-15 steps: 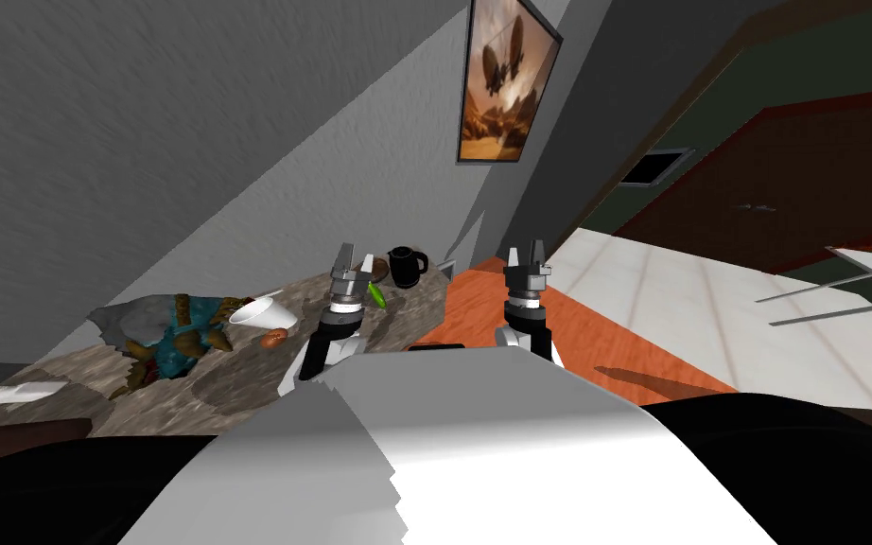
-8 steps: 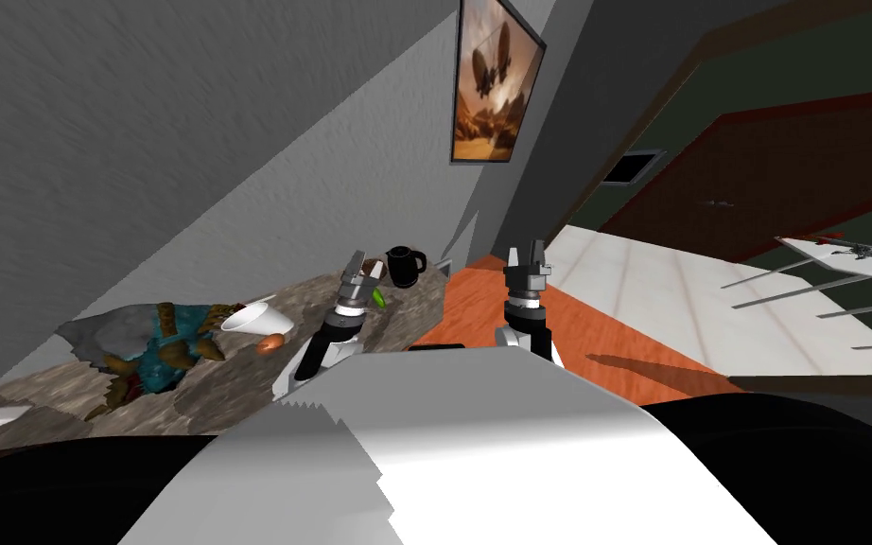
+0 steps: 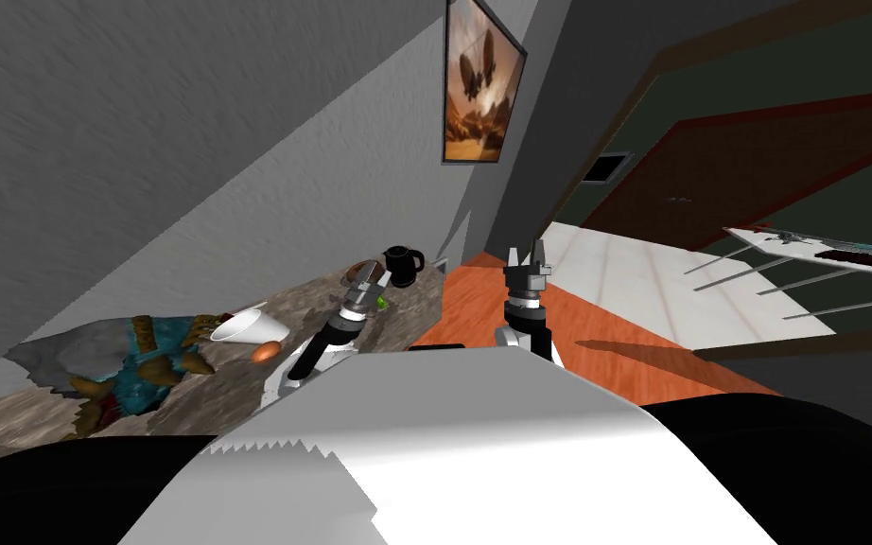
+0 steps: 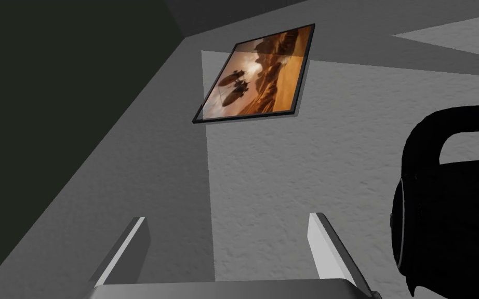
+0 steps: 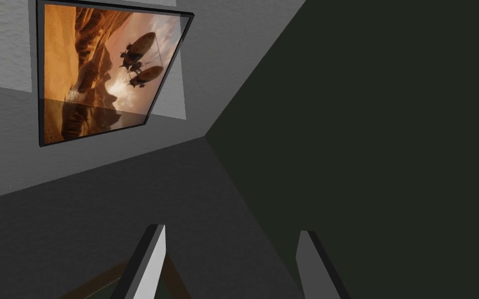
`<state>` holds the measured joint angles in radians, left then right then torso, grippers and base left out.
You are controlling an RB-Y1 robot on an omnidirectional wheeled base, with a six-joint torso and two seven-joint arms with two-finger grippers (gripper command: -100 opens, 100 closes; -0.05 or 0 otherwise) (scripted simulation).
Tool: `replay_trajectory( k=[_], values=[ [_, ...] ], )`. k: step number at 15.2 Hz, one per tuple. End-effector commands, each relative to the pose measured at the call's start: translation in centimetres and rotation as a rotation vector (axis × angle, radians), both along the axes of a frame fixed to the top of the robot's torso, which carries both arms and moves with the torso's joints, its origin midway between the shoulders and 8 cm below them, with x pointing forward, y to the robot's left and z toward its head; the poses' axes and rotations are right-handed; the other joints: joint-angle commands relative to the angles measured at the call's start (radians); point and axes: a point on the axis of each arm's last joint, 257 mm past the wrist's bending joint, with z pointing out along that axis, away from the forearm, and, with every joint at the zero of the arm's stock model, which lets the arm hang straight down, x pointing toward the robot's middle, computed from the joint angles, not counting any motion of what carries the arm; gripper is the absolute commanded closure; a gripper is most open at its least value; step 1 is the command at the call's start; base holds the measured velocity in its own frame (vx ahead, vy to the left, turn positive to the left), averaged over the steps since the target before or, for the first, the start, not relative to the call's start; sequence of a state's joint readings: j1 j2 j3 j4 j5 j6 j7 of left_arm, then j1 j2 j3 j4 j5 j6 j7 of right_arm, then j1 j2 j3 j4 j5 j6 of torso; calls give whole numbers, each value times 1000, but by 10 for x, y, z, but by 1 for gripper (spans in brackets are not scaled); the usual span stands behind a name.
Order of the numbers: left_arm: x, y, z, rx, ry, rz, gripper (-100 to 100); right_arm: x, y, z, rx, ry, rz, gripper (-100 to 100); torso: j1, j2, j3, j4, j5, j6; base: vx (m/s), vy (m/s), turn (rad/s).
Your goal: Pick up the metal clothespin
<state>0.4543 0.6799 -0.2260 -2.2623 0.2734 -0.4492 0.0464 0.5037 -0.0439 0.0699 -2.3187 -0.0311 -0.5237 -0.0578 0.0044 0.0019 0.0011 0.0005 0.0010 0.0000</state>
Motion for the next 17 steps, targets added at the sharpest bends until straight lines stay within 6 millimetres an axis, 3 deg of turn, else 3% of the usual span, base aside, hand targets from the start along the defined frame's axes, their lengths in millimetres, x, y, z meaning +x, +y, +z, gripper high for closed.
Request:
replay_trajectory(
  k=[1, 2, 4, 5, 8, 9, 12, 13, 16, 17],
  values=[
    [-1, -2, -4, 18, 13, -16, -100, 0, 0, 0, 0, 0, 0, 0, 0, 0, 0, 0, 0, 0, -19, 21, 15],
    [-2, -4, -18, -8, 74, -52, -100, 0, 0, 0, 0, 0, 0, 0, -1, -1, 0, 0, 0, 0, -26, 33, -133],
    [-3, -5, -22, 26, 80, -66, -100, 0, 0, 0, 0, 0, 0, 0, 0, 0, 0, 0, 0, 0, -37, 44, -139],
    [-3, -6, -36, -13, 143, -93, -100, 0, 0, 0, 0, 0, 0, 0, 0, 0, 0, 0, 0, 0, -38, 48, -146],
    [-6, -6, -41, 36, 153, -111, -100, 0, 0, 0, 0, 0, 0, 0, 0, 0, 0, 0, 0, 0, -33, 45, -90],
    [-7, -6, -56, 4, 222, -137, -100, 0, 0, 0, 0, 0, 0, 0, 0, -1, 0, 0, 0, 0, -21, 34, -145],
    [-9, -5, -60, 46, 231, -151, -100, 0, 0, 0, 0, 0, 0, 0, 0, -1, 0, 0, 0, 0, -28, 40, -98],
    [-11, -3, -77, 17, 304, -172, -100, 0, 0, 0, 0, 0, 0, 0, -1, -1, -1, 0, 0, 0, -28, 36, -156],
    [-13, -2, -81, 56, 314, -184, -100, 0, 0, 0, 0, 0, 0, 0, 0, -1, 0, 0, 0, 0, -29, 44, -97],
    [-16, 2, -98, 28, 390, -199, -100, 0, 0, 0, 0, 0, 0, 0, -1, -1, -1, 0, 0, 0, -21, 36, -159]
  ],
)
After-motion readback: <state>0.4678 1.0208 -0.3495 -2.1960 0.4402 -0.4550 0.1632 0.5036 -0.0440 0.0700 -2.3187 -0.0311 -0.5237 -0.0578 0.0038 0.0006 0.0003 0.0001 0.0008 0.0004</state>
